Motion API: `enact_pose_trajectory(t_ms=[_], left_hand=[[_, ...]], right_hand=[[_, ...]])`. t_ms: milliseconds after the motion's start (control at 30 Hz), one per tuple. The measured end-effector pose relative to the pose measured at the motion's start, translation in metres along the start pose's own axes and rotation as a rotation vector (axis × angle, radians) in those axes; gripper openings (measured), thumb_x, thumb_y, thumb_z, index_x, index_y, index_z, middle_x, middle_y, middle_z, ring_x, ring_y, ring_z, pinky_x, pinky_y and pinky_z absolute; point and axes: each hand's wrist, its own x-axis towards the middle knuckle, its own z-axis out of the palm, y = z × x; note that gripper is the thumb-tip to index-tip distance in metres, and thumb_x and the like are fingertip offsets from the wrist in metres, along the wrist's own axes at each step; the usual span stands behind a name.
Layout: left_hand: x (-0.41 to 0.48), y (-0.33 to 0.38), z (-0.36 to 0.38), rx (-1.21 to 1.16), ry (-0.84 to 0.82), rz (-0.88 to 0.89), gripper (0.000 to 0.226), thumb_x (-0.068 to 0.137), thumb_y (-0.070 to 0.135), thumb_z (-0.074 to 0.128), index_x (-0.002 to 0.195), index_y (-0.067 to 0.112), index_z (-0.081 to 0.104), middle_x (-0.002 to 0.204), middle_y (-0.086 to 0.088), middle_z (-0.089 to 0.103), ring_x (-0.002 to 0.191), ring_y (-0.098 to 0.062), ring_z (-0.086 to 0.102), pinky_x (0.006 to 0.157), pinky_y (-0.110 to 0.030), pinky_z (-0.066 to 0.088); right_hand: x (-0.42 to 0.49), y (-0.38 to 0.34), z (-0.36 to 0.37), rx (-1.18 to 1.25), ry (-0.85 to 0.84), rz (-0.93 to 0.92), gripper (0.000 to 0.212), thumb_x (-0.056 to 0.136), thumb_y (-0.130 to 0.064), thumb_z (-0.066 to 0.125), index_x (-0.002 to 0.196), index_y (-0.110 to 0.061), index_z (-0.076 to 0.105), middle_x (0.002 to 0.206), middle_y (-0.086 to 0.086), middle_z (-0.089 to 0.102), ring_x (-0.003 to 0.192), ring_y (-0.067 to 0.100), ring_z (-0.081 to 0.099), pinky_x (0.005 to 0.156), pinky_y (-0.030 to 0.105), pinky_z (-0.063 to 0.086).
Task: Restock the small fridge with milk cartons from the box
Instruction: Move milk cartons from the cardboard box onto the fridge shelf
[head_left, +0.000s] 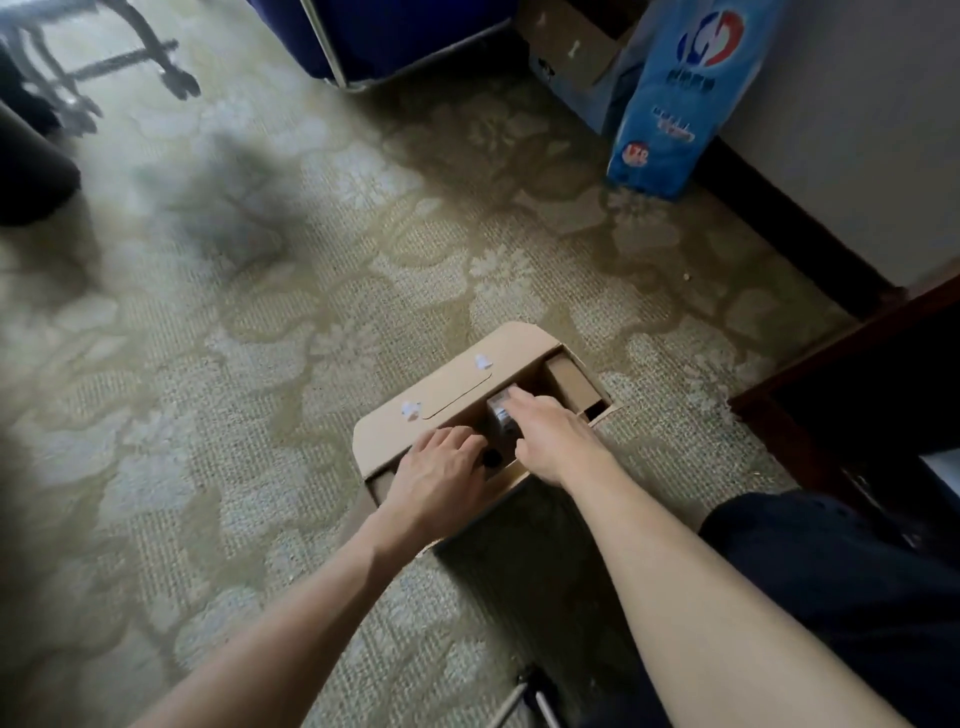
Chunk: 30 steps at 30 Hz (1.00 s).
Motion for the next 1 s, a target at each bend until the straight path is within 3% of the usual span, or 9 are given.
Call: enact_pose_trajectory(t_ms=[100,200,333,467,700,1000], left_hand=[[-0.004,-0.004,0.008,-0.029,0.008,-0.005,0.049,0.094,0.044,0.032,0.127,0.021,0.060,0.131,0.002,0.059,0.124,-0.018,0.053,0.107,-0.035,0.041],[-0.005,-0.008,0.017,-0.045,0.009,-0.021,0.037,0.095,0.032,0.048,0.129,0.021,0.057,0.134,0.002,0.057,0.127,-0.018,0.052,0.107,-0.035,0.041],[-0.004,-0.009,0.017,-0.029,-0.007,-0.032,0.039,0.094,0.029,0.052,0.131,0.019,0.056,0.137,0.001,0.055,0.128,-0.019,0.051,0.107,-0.035,0.041],[-0.002,-0.012,0.017,-0.034,-0.021,-0.046,0.040,0.094,0.030,0.052,0.133,0.019,0.053,0.138,0.002,0.052,0.127,-0.018,0.050,0.107,-0.034,0.041],[-0.007,-0.010,0.005,-0.015,-0.050,-0.078,0.042,0.096,0.034,0.048,0.136,0.021,0.050,0.139,0.003,0.049,0.128,-0.018,0.047,0.104,-0.036,0.043],[-0.008,0.003,-0.053,-0.029,0.013,-0.011,0.045,0.097,0.036,0.047,0.140,0.024,0.045,0.145,0.003,0.046,0.130,-0.018,0.046,0.105,-0.037,0.043]], right_hand=[[0.006,0.005,0.015,-0.022,0.011,-0.013,0.062,0.094,-0.007,0.054,0.150,-0.020,0.030,0.157,-0.005,0.019,0.128,0.030,0.042,0.100,0.048,0.047],[0.011,0.005,0.019,-0.046,0.045,-0.012,0.064,0.093,-0.006,0.058,0.148,-0.021,0.030,0.144,0.001,0.024,0.122,0.031,0.043,0.092,0.047,0.050],[0.015,-0.001,0.019,-0.133,0.111,0.003,0.055,0.089,0.002,0.061,0.136,-0.016,0.041,0.132,0.010,0.034,0.111,0.033,0.051,0.083,0.043,0.052],[0.018,0.001,0.013,-0.269,0.139,0.010,0.039,0.091,-0.002,0.060,0.125,-0.015,0.047,0.122,0.012,0.044,0.109,0.031,0.055,0.077,0.040,0.052],[0.017,0.007,-0.004,-0.328,0.229,-0.004,0.016,0.096,-0.010,0.055,0.110,-0.015,0.059,0.124,0.008,0.045,0.114,0.026,0.048,0.079,0.037,0.049],[-0.026,-0.018,-0.047,-0.144,0.291,-0.008,0.024,0.095,-0.027,0.059,0.113,-0.012,0.054,0.114,0.009,0.061,0.104,0.031,0.063,0.081,0.040,0.047]])
